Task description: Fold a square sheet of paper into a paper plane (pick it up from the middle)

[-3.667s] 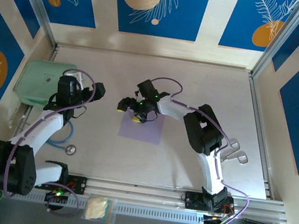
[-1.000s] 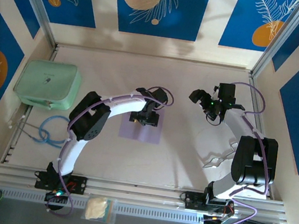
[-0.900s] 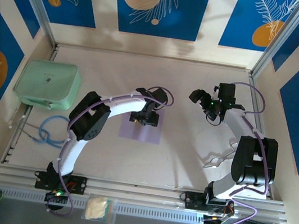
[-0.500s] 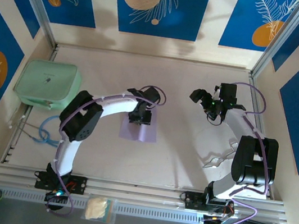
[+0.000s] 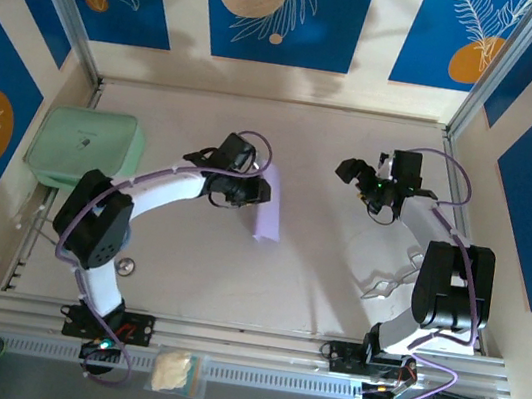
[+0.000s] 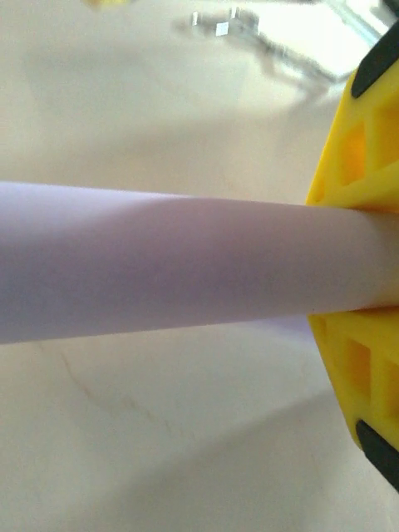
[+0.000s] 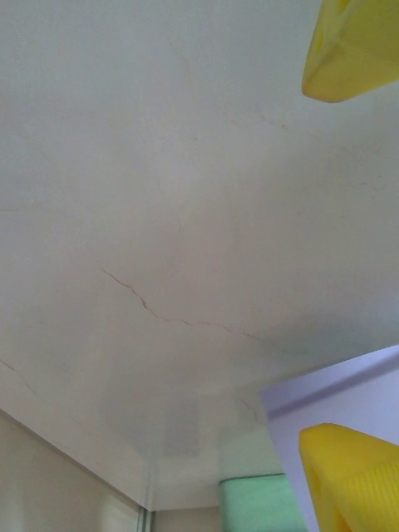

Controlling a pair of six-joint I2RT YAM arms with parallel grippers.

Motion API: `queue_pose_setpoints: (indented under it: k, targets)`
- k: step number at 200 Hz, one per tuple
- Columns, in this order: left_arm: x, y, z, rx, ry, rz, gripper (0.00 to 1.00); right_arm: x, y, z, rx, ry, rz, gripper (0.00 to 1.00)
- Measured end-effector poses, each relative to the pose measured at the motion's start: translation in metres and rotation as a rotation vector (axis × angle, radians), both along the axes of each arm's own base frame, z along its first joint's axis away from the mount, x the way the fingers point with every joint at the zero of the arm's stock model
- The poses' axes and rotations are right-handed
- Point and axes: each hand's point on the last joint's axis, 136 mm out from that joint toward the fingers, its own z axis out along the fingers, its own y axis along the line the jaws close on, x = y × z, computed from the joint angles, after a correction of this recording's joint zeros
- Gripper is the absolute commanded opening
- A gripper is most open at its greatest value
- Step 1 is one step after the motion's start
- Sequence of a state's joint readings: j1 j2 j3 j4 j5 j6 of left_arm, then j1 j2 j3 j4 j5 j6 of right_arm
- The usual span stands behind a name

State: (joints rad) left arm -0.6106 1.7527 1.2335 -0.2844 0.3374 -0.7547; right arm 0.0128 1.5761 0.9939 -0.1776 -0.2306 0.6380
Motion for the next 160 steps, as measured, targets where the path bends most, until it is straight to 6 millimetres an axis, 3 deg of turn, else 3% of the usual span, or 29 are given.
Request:
queue_pose_setpoints:
  k: [17, 37, 91, 160]
  targets:
    - [0.002, -0.008, 0.009, -0.065, -0.022, -0.014, 0.34, -0.001, 0.006, 0.001, 0.027, -0.004, 0.013, 0.96]
    - [0.003, -0.010, 0.002, -0.089, -0.017, -0.018, 0.35, -0.003, 0.014, 0.002, 0.060, 0.000, 0.022, 0.91]
    - [0.015, 0.005, -0.047, -0.063, 0.053, 0.026, 0.34, -0.023, 0.046, -0.017, 0.134, 0.076, 0.072, 0.75]
    - [0.004, 0.024, -0.090, 0.059, 0.120, 0.004, 0.30, -0.050, 0.106, -0.045, 0.145, 0.168, 0.216, 0.37]
